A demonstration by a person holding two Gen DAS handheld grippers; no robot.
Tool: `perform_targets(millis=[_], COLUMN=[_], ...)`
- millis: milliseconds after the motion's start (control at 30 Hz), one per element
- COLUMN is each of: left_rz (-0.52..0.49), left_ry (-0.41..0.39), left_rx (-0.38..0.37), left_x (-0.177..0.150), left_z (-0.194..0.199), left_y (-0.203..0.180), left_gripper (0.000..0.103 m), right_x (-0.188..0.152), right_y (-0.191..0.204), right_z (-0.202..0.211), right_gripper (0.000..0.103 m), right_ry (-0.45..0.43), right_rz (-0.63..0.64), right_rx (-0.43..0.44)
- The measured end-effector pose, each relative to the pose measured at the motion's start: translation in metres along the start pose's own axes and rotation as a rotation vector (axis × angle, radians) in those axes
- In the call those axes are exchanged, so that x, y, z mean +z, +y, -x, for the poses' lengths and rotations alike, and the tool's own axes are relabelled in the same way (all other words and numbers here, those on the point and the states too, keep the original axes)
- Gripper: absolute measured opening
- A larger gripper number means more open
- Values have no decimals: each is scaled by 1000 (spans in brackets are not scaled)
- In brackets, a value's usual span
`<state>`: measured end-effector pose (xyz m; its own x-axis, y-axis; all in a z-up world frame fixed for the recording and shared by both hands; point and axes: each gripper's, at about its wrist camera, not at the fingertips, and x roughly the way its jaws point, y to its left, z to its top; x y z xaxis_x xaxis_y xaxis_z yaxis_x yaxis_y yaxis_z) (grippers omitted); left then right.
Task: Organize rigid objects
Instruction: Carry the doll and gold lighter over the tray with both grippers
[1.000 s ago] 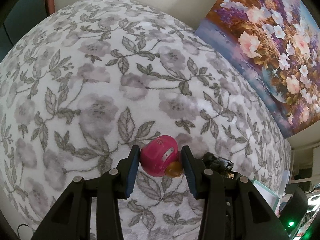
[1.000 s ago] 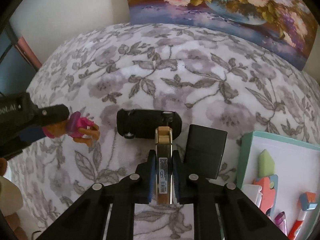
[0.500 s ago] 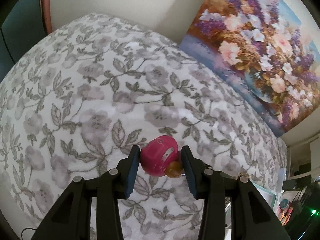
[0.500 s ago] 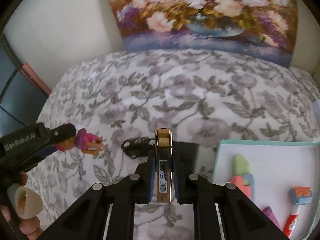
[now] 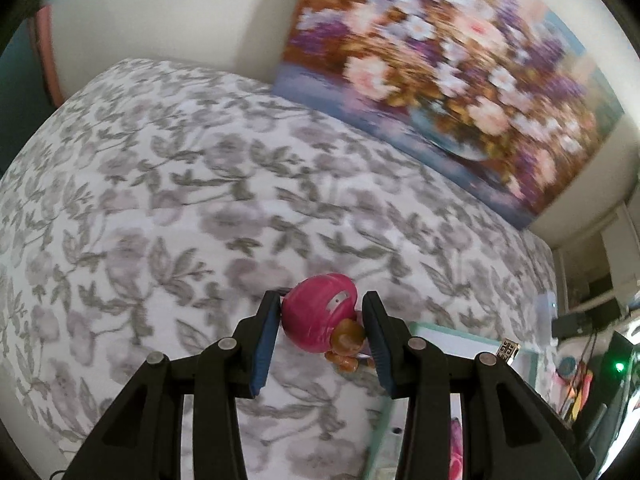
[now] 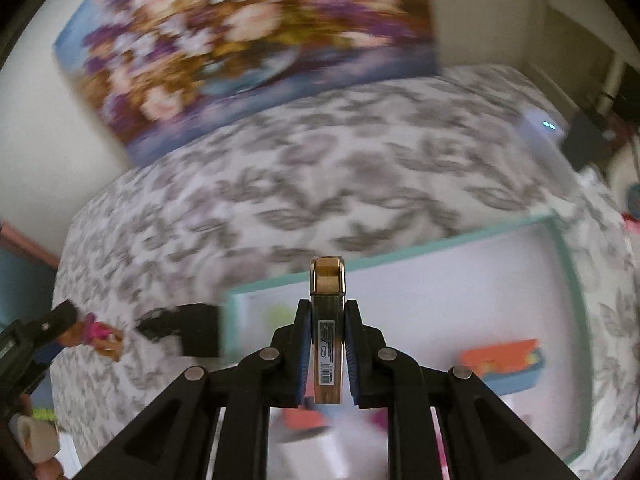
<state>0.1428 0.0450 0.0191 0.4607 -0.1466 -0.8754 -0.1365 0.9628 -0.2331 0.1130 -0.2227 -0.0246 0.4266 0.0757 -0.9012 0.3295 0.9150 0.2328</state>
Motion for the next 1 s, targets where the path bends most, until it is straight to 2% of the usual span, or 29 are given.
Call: perform_targets(millis=[300,500,667,1000], left_rz=[-146,-260,-332,-378], left_ry=[37,64,95,190], left_rx=[-54,-61,-61,-27], left_x=[-25,-48,-66,-89], left_z=[-5,-12,-21,-54], left_y=[-70,-115,-141,-153], left_gripper=[44,44,44,44], right_x=[-1,2,3,-5], right_y=[-77,-108,-117,-119], right_z=[12,26,27,2], right_gripper=[17,17,17,17], right_ry=[-15,-62,-57,31], right_rz=[-150,-180,-127,-67], right_rx=[-39,-140,-248,-312])
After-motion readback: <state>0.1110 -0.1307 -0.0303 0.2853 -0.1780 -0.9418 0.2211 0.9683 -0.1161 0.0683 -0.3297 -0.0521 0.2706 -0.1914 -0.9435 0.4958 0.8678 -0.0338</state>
